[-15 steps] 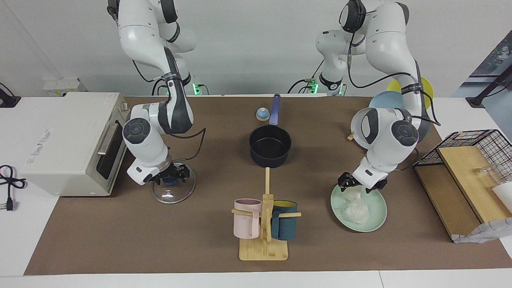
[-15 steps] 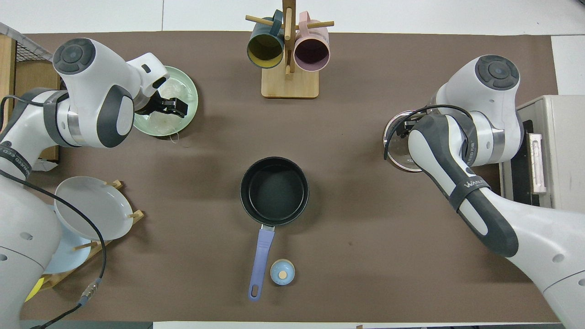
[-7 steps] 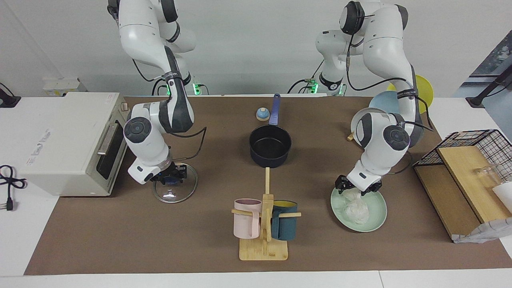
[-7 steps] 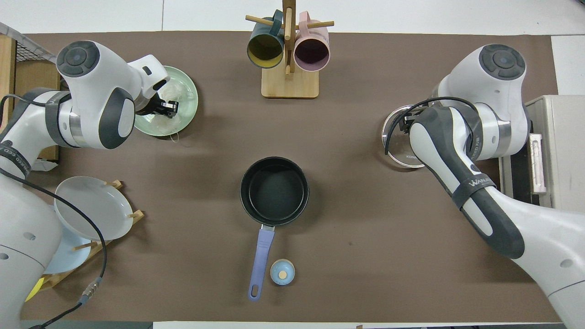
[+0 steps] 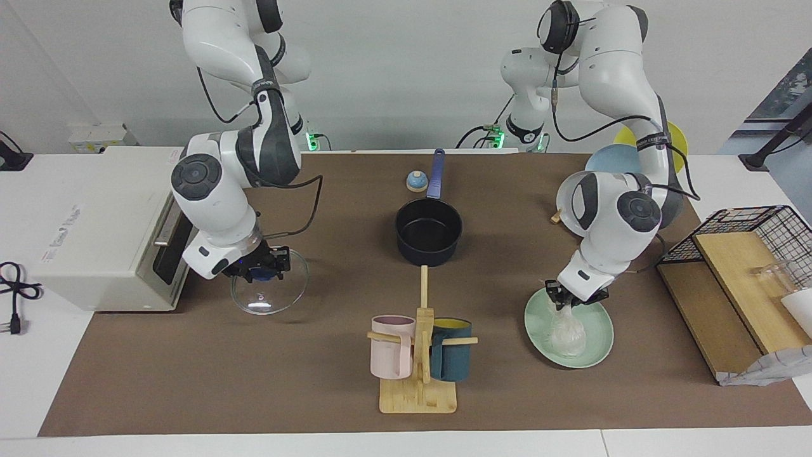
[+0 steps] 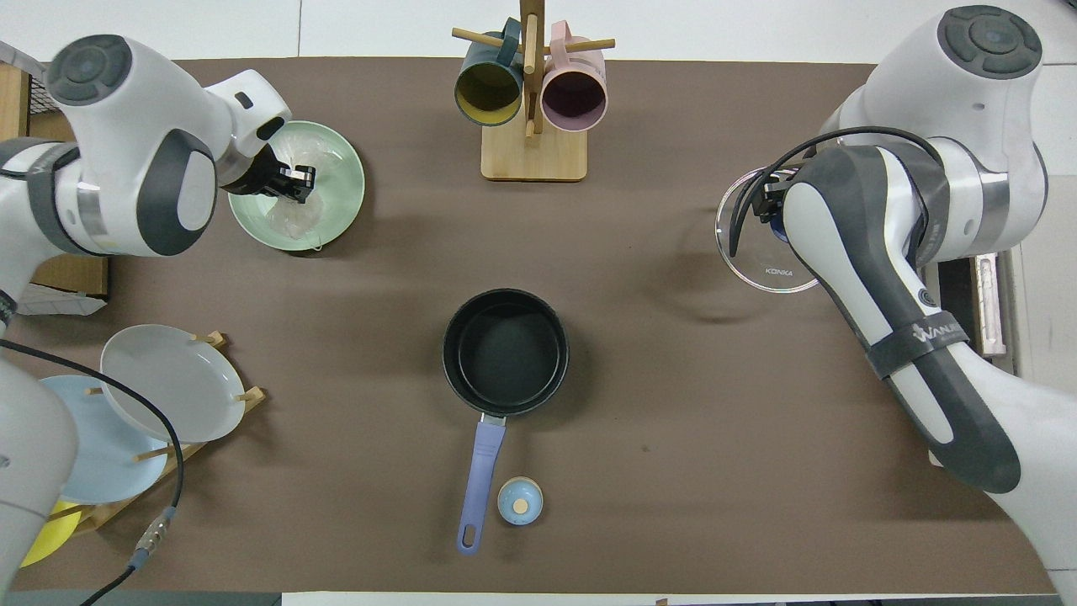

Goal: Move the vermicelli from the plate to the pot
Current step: 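Close the left gripper on the white vermicelli bundle, then lift the vermicelli with the left gripper and carry it over the pot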

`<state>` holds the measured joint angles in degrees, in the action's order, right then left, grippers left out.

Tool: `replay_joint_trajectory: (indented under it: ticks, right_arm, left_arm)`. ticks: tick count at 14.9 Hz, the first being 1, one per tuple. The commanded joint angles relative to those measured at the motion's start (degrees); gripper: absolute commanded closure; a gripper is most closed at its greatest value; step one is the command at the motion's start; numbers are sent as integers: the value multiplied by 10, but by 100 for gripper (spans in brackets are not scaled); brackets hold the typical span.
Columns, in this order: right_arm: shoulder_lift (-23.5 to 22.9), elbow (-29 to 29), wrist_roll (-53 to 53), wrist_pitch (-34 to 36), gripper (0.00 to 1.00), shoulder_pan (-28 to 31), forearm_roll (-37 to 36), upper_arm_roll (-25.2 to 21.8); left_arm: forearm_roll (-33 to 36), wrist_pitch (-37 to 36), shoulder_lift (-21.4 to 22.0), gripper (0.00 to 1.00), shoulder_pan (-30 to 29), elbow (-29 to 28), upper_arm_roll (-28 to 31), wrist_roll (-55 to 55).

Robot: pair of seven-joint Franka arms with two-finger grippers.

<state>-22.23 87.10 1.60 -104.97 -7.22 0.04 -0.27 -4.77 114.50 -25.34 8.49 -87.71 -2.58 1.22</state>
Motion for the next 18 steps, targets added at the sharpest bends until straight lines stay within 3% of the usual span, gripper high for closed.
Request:
replay_joint_trajectory:
  ticks: [1,4,6,8,12,15,18]
  right_arm:
    - [11,-12,-13,27,79,3,2,4]
    - [12,-23,-13,42,79,2,2,4]
    - [12,-24,-13,45,79,3,2,4]
    - [12,-25,-13,47,78,2,1,5]
    - [12,-32,-13,53,79,3,1,6]
    - [12,-33,-13,53,79,3,1,7]
    - [12,-33,-13,53,78,3,2,7]
  left_arm:
    - [-46,-95,84,100,6,10,-1,74]
    - [-48,-169,156,100,30,4,-20,164]
    - [-52,-210,190,100,83,-11,-21,227]
    - [-65,-206,208,100,141,-43,-21,280]
    - [-77,-90,258,100,224,-189,-21,335]
    - [-77,9,237,100,282,-255,-21,375]
    - [-77,84,211,100,296,-290,-21,376]
